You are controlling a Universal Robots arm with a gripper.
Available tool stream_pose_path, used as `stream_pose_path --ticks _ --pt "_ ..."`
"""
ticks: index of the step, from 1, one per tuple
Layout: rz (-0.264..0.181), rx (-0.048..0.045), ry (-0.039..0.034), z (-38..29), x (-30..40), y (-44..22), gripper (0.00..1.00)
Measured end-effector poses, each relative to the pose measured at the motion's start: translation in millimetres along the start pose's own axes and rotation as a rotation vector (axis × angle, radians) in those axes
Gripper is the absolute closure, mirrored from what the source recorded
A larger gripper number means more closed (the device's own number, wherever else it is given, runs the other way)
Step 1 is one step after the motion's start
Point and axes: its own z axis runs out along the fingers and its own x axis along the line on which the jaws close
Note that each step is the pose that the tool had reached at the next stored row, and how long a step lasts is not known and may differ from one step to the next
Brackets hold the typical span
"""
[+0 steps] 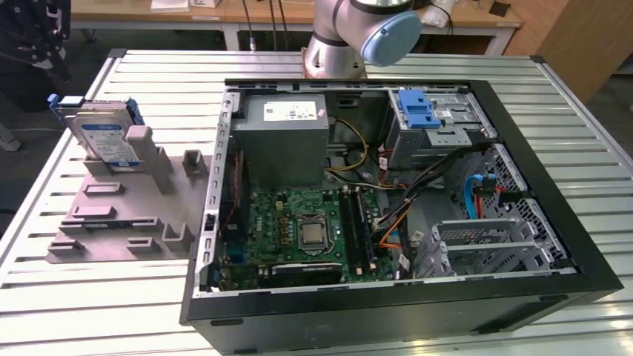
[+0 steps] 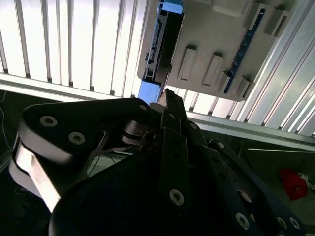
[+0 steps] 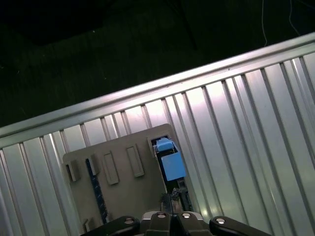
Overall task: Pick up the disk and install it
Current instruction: 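Pick up the disk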
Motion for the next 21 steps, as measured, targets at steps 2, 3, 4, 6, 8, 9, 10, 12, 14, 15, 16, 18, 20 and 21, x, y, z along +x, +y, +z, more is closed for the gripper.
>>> stream_pose_path --ticks 2,3,4,6,8,9,10,12,14,15,16,18,20,21 --pt "-0.014 -0.0003 0.0005 0.0 0.0 0.0 0.89" --pt "-0.031 -0.0005 0.0009 0.1 0.1 0.0 0.89" --pt "-0.049 -0.0007 0.0013 0.2 0.0 0.0 0.89" --pt "-0.085 -0.0013 0.0023 0.4 0.0 0.0 0.89" --pt "-0.108 -0.0018 0.0032 0.6 0.1 0.6 0.89" --pt "-0.109 -0.0011 0.0030 1.0 0.5 1.8 0.89" --pt "-0.110 0.0002 0.0027 1.5 1.2 3.5 0.89" --pt "-0.111 0.0028 0.0020 2.5 2.1 6.3 0.89" --pt "-0.114 0.0049 0.0015 4.3 1.9 7.7 0.89" --pt "-0.116 0.0054 0.0017 5.1 1.5 8.1 0.89" --pt "-0.119 0.0064 0.0015 6.2 1.2 8.6 0.89" --pt "-0.130 0.0069 0.0017 8.4 0.4 9.1 0.83" --pt "-0.156 0.0067 0.0021 10.8 0.4 9.0 0.71" --pt "-0.174 0.0064 0.0026 12.0 0.3 9.0 0.71"
